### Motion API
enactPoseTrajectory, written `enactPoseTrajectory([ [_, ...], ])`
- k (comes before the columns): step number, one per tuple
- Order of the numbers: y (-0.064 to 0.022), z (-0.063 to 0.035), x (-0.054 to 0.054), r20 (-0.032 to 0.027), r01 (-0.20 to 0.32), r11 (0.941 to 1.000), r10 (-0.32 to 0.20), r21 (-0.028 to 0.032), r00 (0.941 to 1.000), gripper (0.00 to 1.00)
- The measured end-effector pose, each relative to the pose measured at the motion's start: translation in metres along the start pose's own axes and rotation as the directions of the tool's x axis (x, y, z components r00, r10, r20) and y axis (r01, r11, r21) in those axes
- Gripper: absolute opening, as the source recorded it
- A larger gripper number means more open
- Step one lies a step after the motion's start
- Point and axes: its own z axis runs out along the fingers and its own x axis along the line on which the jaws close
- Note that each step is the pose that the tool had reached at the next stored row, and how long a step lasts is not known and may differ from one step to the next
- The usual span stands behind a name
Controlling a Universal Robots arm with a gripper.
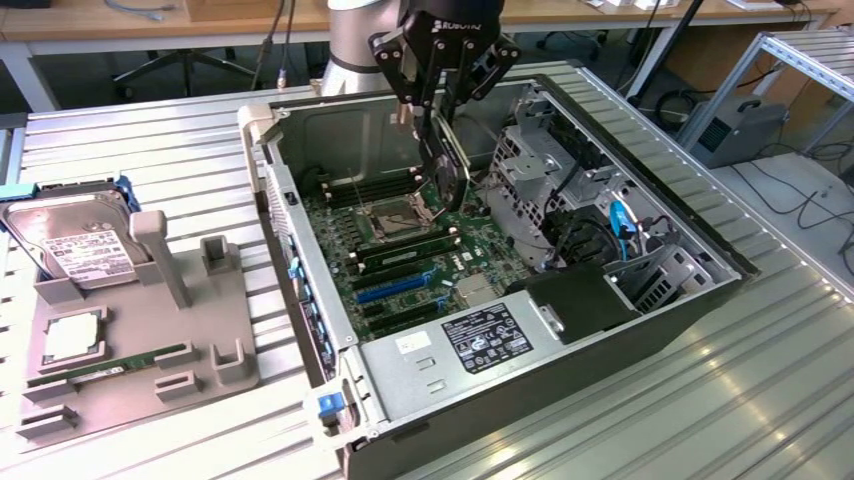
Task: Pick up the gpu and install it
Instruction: 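Pick up the gpu and move the gpu toward the slot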
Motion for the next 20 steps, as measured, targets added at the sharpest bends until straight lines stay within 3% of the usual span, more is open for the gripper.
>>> enactPoseTrajectory([
  [8, 0.0, 0.0022, 0.0, 0.0, 0.0, 1.0, 0.0, -0.0001, 1.0, 0.28],
  [16, 0.003, 0.0171, -0.007, 0.0, 0.0, 1.0, 0.0, 0.0, 1.0, 0.28],
  [20, 0.004, 0.0195, -0.008, 0.0, 0.0, 1.0, 0.0, -0.0001, 1.0, 0.28],
])
